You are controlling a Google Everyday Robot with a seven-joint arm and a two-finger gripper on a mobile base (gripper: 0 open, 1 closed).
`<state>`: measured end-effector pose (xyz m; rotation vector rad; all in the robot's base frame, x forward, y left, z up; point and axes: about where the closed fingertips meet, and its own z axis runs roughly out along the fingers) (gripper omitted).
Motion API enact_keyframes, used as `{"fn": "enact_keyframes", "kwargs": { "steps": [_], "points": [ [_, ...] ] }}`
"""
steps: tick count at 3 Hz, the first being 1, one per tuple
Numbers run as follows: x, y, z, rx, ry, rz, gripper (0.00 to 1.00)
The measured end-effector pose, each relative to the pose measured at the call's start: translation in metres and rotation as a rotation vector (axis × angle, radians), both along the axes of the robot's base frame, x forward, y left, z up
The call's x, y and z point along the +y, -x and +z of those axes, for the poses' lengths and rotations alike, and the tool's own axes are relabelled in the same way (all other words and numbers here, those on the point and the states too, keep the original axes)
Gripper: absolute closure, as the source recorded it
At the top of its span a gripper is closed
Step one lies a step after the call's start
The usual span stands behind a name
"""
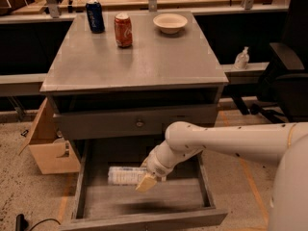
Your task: Place blue plastic bottle into middle drawer
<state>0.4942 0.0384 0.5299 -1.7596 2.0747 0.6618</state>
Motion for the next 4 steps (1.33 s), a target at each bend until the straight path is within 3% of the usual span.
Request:
{"fn": "enact_keyframes", "kwargs": {
  "steps": [1, 2, 3, 4],
  "points": [
    [0.008, 0.004, -0.048, 0.02, 0.056, -0.043, 1.0],
    [0.018, 0.002, -0.089, 0.073, 0.098, -0.061, 0.83],
    [0.027, -0.004, -0.113, 0.104, 0.121, -0.063, 0.6],
    [0.035, -0.006, -0.125, 0.135, 0.122, -0.062, 0.3]
  ]
}}
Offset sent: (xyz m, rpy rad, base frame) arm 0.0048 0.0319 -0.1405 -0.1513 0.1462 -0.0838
